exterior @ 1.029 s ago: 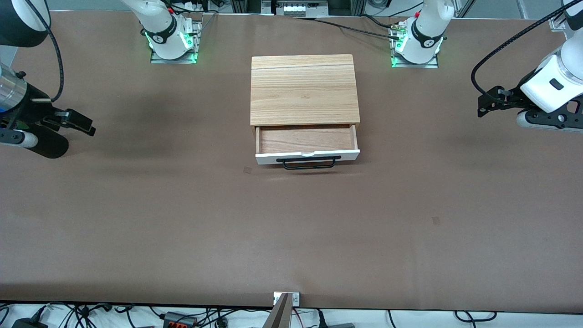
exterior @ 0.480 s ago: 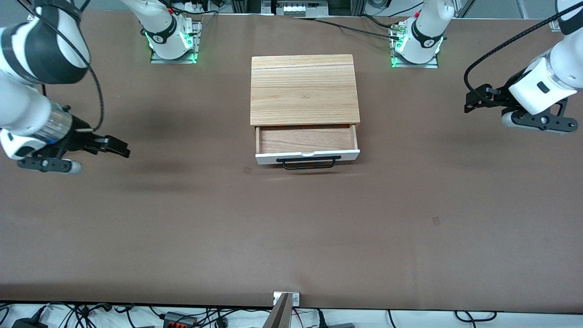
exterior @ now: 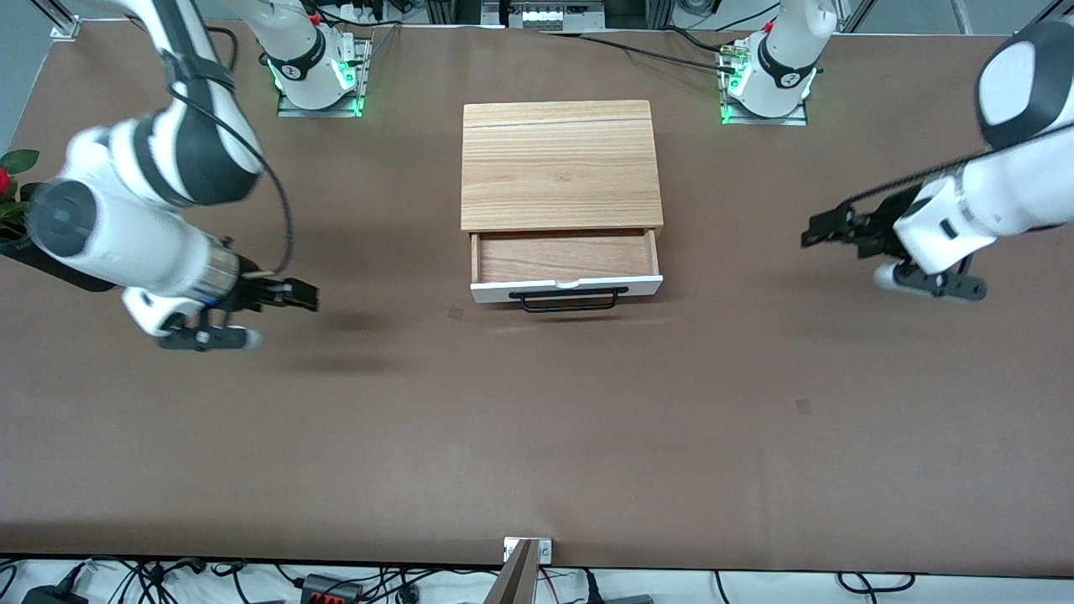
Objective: Close drawer with both arms simultaneously
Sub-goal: 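Move both grippers from rest toward the open drawer's white front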
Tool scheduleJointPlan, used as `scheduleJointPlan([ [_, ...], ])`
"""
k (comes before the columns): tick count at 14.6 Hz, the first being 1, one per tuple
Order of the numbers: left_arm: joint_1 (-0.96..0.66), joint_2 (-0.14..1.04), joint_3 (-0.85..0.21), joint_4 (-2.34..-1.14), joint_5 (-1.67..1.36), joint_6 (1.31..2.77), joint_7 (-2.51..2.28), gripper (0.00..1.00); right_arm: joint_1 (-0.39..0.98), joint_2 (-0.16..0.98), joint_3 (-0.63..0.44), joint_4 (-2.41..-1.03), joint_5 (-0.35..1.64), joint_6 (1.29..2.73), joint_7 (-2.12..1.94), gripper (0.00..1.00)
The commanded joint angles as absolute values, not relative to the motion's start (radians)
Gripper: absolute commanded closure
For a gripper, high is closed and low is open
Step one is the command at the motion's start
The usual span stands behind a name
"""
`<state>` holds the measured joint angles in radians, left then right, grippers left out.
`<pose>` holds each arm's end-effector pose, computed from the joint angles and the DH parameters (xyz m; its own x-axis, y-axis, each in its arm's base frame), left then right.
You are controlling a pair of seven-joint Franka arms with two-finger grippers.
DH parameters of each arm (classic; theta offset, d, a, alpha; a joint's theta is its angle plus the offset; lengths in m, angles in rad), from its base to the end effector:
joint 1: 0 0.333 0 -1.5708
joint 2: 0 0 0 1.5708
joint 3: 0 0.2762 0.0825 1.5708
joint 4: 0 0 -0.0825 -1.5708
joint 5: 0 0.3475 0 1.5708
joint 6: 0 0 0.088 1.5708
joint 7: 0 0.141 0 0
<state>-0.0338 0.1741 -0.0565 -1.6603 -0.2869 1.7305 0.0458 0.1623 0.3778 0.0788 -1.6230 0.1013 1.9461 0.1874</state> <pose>0.5550 -0.0843 0.4359 0.9913 -0.0888 -0.0971 -0.0575 -0.9561 0.2873 0.5901 0.1516 0.3452 0.9969 0.0134 -0.0779 0.0049 -0.9941 -0.1082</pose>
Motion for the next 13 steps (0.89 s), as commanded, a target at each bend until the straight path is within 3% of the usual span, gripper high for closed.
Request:
scheduleJointPlan([
  [1, -0.031, 0.256, -0.109, -1.629, -0.333, 1.866, 0.054, 0.00, 0.221, 0.457, 0.078, -1.525, 0.103, 1.937, 0.287, 0.00],
  [9, -0.026, 0.461, -0.273, -1.647, -0.483, 2.298, 0.054, 0.00, 0.345, 0.508, 0.081, -1.513, 0.198, 1.940, 0.319, 0.00],
  [13, -0.025, 0.489, -0.334, -1.689, -0.571, 2.300, 0.055, 0.00, 0.365, 0.593, 0.081, -1.450, 0.239, 2.009, 0.336, 0.00],
])
